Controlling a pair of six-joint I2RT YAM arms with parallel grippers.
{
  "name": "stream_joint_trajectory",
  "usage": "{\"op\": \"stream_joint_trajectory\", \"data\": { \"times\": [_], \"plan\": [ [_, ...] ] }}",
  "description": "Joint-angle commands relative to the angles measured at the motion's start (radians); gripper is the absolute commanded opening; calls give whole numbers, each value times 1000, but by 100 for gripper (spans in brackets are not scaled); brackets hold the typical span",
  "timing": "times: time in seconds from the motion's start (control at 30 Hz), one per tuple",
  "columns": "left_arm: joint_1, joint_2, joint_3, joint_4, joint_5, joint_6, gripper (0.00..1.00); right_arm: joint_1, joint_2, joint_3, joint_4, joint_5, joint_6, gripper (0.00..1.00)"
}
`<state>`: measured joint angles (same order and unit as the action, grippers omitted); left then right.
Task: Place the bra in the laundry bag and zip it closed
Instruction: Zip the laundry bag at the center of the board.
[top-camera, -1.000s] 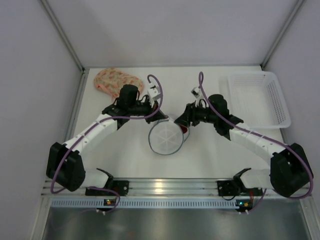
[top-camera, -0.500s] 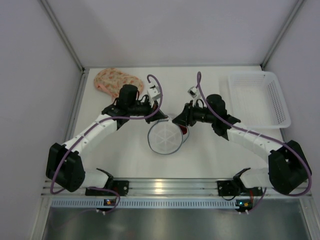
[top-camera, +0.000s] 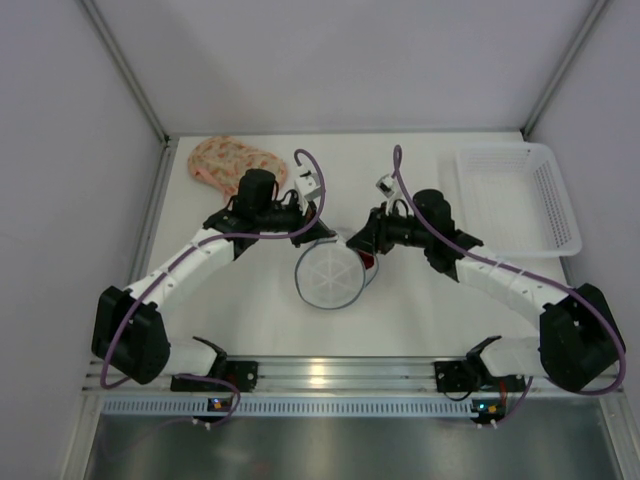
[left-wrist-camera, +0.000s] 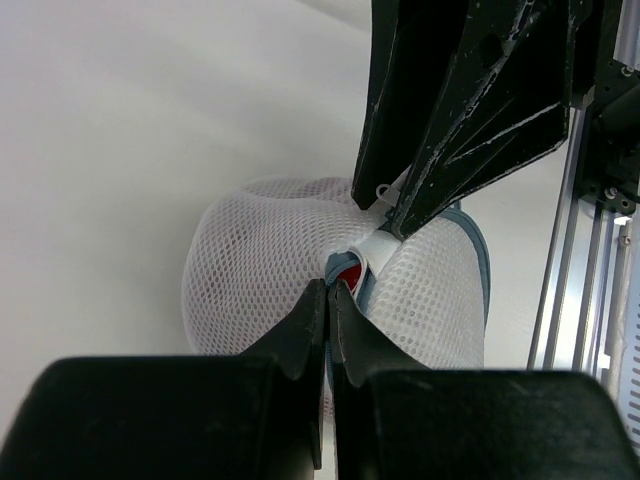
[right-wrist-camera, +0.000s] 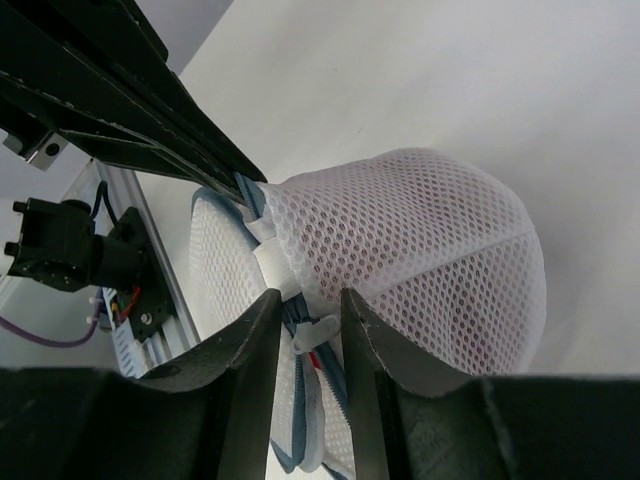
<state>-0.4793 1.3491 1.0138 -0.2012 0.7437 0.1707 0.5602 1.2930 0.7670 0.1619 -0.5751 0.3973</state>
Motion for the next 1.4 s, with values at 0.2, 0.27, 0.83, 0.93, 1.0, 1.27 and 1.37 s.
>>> {"op": "stream_joint_trajectory", "data": {
  "times": [0.2,0.27,0.83,0.93,1.0,1.27,1.37],
  "plan": [
    [2,-45,28,48,14,1,0,20,-34,32,-24,29,-29,24],
    [2,-44,29,48,11,0,0,21,-37,34,-22,35,-28,16],
    [1,-47,9,92,-119,-126,0,26,-143,8,-9,162,-5,0],
    [2,-60,-27,175,-116,-207,0,27,-130,-24,13,187,-24,0],
    [2,-64,-50,250,-107,-287,0,29,-124,-50,50,185,-44,1],
    [2,-27,-55,275,-92,-418,0,38,-112,-126,212,162,-51,17],
    [1,-16,-55,273,-95,-436,0,40,-89,-129,249,167,-40,20]
  ]
}}
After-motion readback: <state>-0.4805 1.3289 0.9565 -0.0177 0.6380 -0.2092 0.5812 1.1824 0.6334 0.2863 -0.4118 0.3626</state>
